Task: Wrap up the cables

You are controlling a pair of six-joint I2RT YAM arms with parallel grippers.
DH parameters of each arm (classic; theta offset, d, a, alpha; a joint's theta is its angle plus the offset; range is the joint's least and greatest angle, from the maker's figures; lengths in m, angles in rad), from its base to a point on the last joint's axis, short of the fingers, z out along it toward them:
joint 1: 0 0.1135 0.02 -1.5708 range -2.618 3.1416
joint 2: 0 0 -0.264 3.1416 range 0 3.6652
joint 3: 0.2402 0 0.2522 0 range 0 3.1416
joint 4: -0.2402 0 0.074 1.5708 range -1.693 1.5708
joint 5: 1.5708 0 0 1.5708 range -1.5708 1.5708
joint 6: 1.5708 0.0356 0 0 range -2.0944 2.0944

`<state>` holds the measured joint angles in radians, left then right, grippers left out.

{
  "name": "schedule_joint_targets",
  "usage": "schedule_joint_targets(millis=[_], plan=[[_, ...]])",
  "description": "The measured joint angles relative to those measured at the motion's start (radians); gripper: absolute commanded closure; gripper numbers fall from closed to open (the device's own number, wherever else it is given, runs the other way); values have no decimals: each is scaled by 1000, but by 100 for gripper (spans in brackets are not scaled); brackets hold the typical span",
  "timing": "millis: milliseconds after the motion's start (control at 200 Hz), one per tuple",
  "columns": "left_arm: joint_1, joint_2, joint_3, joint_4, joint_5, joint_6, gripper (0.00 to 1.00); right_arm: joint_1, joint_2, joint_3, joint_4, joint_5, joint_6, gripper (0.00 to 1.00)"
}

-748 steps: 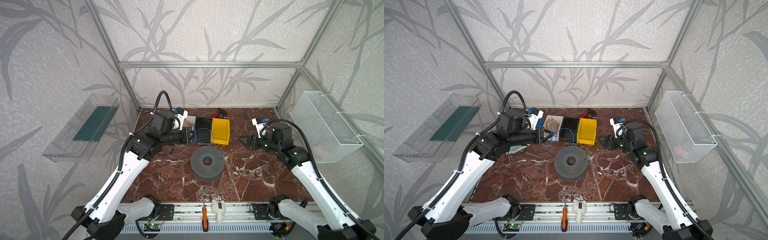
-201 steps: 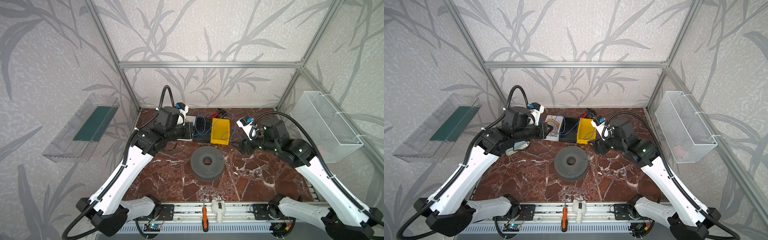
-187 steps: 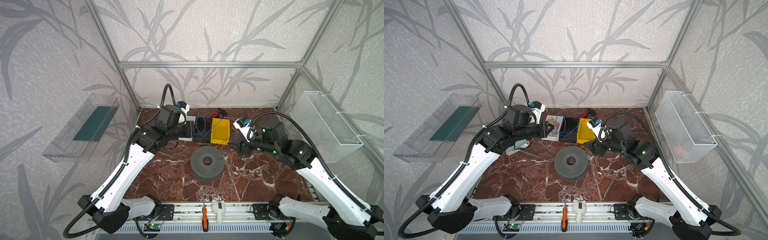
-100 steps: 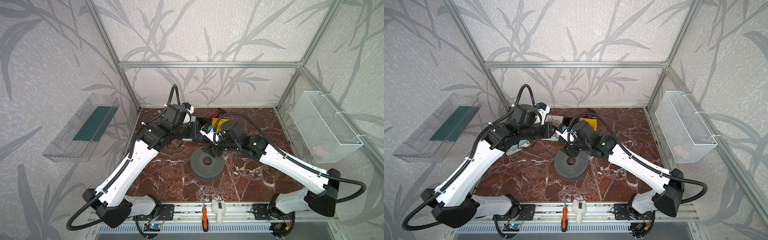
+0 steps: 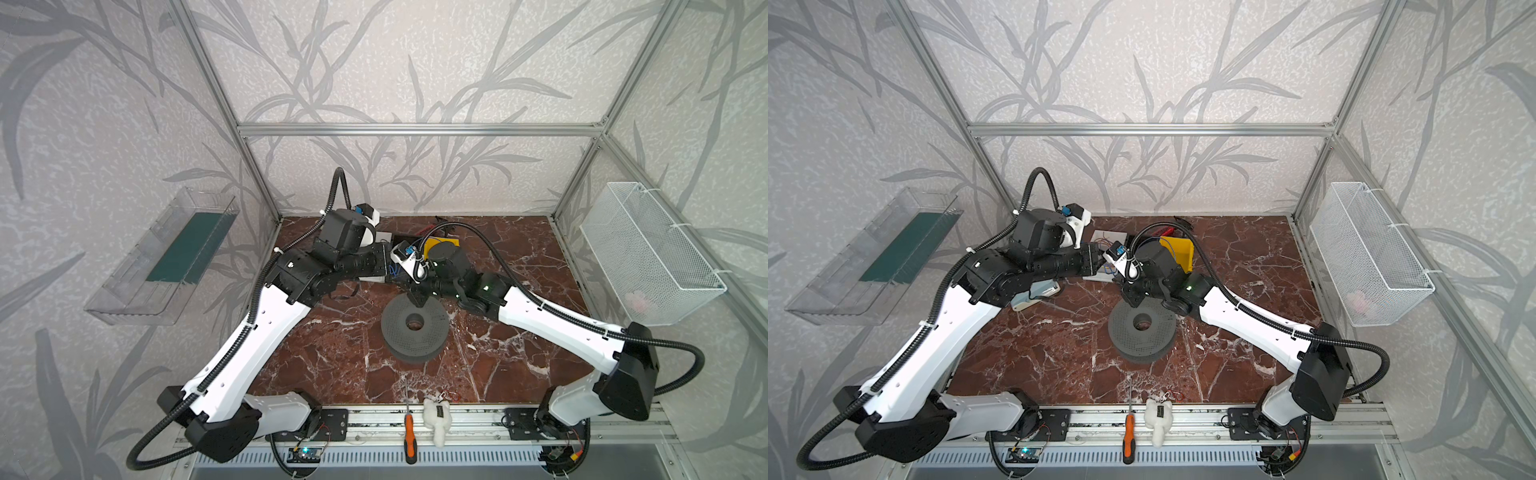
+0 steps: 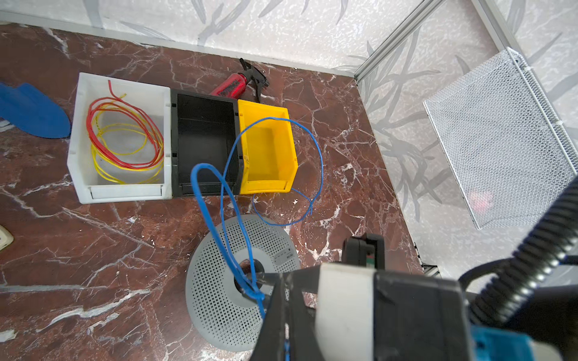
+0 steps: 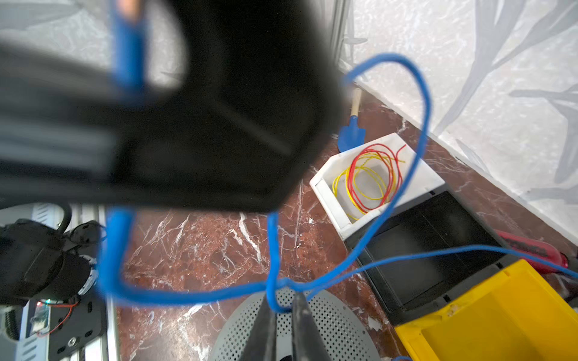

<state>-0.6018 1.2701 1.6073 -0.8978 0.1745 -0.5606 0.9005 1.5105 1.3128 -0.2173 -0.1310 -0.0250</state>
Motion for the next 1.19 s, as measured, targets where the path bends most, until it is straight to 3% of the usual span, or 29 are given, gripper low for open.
schedule_joint_targets(millis=[45,540,670,980,1194], plan=[[-2,-4,0,-1,1,0,100,0,-2,-6,10,11,-2,100],[-6,-11,1,-70,-16,68,100,-27,-117,-69,-89,100,-13,100],[-6,-16,-3,-108,-38,125,100,-128,-171,-56,-177,64,9,100],[18,-111,-59,-108,-284,253,100,-519,-317,23,-404,-167,87,100],[110,-212,-111,47,-276,268,100,-544,-312,59,-526,-221,65,100]])
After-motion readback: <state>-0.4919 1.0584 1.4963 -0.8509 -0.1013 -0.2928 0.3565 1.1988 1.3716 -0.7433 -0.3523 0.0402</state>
